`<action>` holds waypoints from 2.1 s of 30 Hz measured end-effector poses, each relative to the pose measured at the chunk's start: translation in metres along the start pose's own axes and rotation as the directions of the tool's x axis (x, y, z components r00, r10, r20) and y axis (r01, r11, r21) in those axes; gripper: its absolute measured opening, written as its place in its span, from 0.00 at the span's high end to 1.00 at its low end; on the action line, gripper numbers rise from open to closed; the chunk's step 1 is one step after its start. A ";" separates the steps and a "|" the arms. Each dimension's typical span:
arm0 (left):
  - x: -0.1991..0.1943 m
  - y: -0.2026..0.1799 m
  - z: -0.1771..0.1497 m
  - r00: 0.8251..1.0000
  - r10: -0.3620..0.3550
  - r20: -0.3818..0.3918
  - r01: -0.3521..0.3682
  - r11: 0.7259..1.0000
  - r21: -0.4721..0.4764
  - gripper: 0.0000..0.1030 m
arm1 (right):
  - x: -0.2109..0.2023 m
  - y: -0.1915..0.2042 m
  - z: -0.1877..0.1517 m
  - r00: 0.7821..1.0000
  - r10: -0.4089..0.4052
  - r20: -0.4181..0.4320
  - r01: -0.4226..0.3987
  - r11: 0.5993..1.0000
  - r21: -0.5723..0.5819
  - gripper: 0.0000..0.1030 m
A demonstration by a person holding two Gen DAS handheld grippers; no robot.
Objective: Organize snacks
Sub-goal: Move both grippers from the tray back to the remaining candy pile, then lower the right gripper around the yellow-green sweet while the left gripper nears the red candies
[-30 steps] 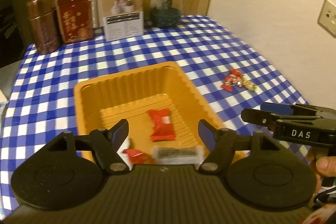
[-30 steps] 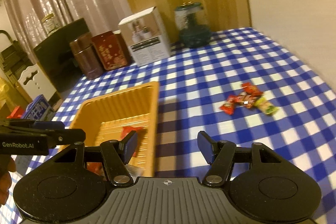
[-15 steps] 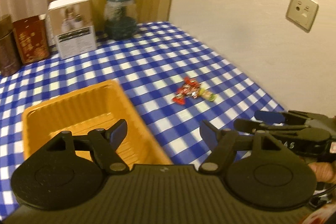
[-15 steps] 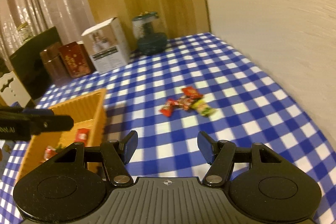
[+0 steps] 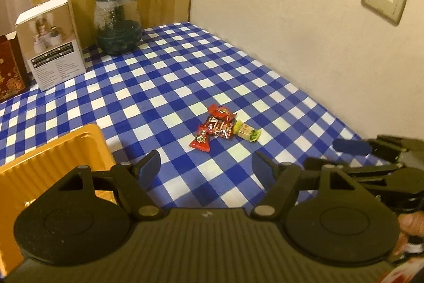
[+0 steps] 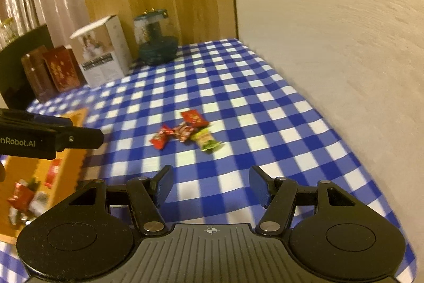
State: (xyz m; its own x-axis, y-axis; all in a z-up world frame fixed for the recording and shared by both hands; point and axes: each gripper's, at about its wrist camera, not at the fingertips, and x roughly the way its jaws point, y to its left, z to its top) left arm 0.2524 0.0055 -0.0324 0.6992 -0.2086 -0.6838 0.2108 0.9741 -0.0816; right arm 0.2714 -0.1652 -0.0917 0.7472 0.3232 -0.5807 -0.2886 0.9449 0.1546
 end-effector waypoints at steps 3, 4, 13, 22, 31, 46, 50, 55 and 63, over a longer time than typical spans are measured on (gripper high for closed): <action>0.016 -0.001 0.001 1.000 0.001 -0.023 0.000 1.000 0.022 0.29 | 0.011 -0.008 0.005 1.000 0.004 -0.007 -0.004 1.000 -0.002 0.39; 0.021 -0.002 0.001 1.000 0.008 -0.029 -0.007 0.999 0.033 0.29 | 0.015 -0.010 0.008 1.000 0.008 -0.007 -0.008 1.000 -0.006 0.39; 0.049 0.002 0.015 0.999 0.025 -0.047 -0.019 0.994 0.108 0.23 | 0.049 -0.018 0.022 0.999 0.052 -0.005 -0.052 0.997 -0.060 0.39; 0.071 0.010 0.024 0.995 0.068 -0.075 -0.054 0.983 0.175 0.19 | 0.082 -0.020 0.030 0.996 0.085 -0.034 -0.088 0.991 -0.103 0.40; 0.083 0.019 0.022 0.993 0.063 -0.101 -0.045 0.984 0.170 0.15 | 0.112 -0.009 0.031 0.991 0.116 -0.064 -0.125 0.977 -0.175 0.51; 0.092 0.021 0.021 0.991 0.049 -0.126 -0.027 0.985 0.168 0.14 | 0.138 -0.003 0.026 0.990 0.114 -0.089 -0.133 0.957 -0.257 0.67; 0.095 0.022 0.022 0.991 0.041 -0.130 -0.021 0.988 0.151 0.14 | 0.138 -0.002 0.025 0.989 0.117 -0.087 -0.136 0.956 -0.260 0.71; 0.100 0.020 0.021 0.990 0.032 -0.140 -0.010 0.988 0.157 0.14 | 0.136 -0.001 0.026 0.989 0.114 -0.094 -0.134 0.959 -0.251 0.73; 0.111 0.014 0.022 0.989 0.019 -0.147 0.007 0.984 0.176 0.14 | 0.134 -0.005 0.026 0.992 0.092 -0.088 -0.111 0.965 -0.238 0.73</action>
State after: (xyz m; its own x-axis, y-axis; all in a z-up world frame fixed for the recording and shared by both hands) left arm 0.3479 -0.0062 -0.0930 0.5954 -0.1752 -0.7841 0.3327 0.9421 0.0422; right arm 0.3892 -0.1255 -0.1494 0.6618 0.4030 -0.6322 -0.5039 0.8634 0.0228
